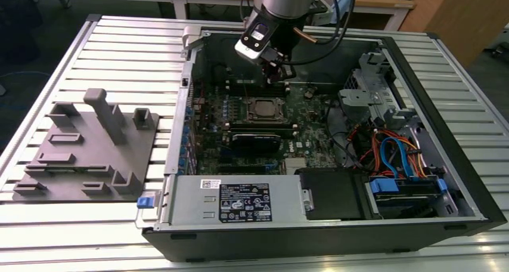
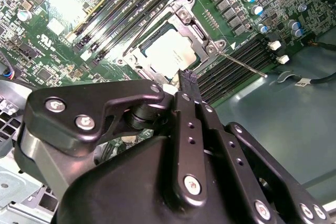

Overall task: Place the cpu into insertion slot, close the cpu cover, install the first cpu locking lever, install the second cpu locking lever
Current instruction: 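Install the first cpu locking lever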

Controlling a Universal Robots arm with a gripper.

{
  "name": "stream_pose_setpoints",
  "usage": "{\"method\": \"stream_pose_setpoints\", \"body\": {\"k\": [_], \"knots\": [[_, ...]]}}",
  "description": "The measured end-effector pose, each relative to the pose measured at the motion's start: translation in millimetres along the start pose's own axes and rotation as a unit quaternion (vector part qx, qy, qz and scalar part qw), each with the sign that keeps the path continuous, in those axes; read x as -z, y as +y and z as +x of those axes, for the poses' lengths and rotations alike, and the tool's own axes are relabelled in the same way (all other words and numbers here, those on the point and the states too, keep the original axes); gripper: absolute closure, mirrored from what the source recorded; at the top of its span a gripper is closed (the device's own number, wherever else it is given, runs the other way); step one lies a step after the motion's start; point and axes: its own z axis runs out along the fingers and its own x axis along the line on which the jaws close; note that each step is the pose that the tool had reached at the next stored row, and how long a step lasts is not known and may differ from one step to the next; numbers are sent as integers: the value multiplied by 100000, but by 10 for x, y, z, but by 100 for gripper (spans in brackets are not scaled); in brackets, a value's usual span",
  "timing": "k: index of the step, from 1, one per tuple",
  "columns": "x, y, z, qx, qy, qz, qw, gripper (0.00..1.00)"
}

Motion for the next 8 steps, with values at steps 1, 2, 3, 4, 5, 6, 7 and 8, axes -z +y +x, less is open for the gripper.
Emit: {"method": "stream_pose_setpoints", "body": {"k": [1,2,3,4,5,6,7,8], "knots": [[0,0,0,0,-1,2,100000,89],[0,0,0,0,0,0,100000,89],[0,0,0,2,1,0,100000,89],[0,0,0,0,-1,3,100000,89],[0,0,0,0,-2,1,100000,89],[0,0,0,3,-2,2,100000,89],[0,0,0,16,-1,1,100000,89],[0,0,0,51,-3,5,100000,89]]}}
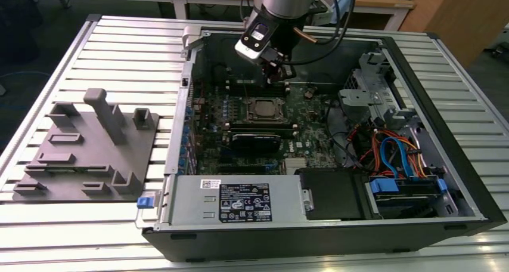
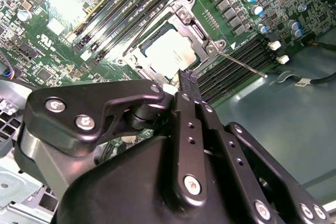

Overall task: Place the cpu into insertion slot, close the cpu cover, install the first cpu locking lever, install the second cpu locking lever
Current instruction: 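Install the first cpu locking lever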

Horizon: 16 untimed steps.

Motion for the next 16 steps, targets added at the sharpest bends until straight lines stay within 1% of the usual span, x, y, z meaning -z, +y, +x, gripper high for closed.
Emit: {"method": "stream_pose_setpoints", "body": {"k": [3,6,10,12,16], "knots": [[0,0,0,576,-9,23,99998,89],[0,-1,0,1955,-32,85,99981,89],[0,-1,0,4390,-72,191,99903,89],[0,-1,0,4681,-81,209,99890,89],[0,-1,0,4687,-80,210,99890,89]]}}
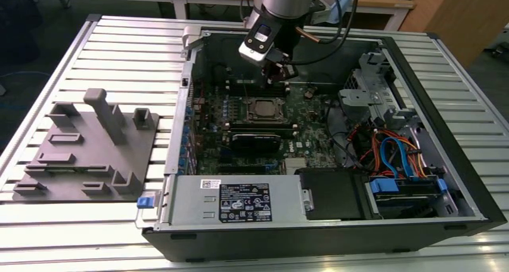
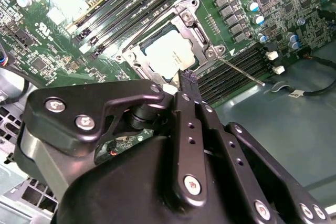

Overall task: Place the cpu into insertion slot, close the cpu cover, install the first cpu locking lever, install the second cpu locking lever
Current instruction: 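Install the first cpu locking lever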

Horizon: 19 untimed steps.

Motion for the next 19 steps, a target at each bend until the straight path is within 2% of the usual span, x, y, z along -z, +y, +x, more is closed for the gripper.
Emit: {"method": "stream_pose_setpoints", "body": {"k": [4,10,13,16,19], "knots": [[0,0,0,166,-3,7,100000,89],[0,-1,0,2324,-39,104,99973,89],[0,0,0,3885,-66,173,99924,89],[0,-4,2,5662,-97,255,99839,89],[-2,-31,14,6059,-103,268,99816,89]]}}
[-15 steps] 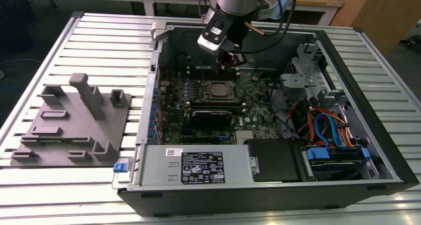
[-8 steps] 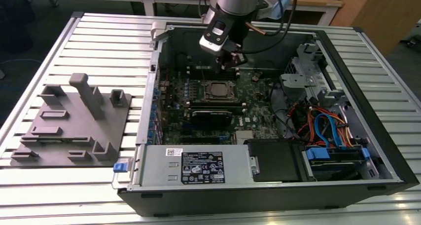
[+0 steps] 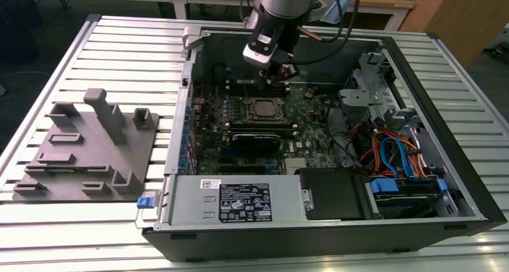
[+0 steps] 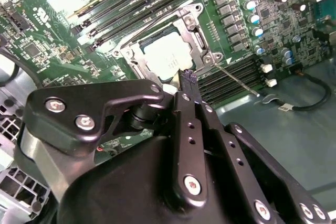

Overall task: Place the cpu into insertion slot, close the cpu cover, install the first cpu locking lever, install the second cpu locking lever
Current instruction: 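Install the first cpu locking lever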

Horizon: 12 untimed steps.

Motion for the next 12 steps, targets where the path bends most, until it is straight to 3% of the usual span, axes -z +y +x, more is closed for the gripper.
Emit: {"method": "stream_pose_setpoints", "body": {"k": [4,8,12], "knots": [[-1,-31,18,10,-49,-67,100000,89],[-4,-42,26,25,-347,-605,99998,89],[-4,-43,26,38,-348,-789,99996,89]]}}
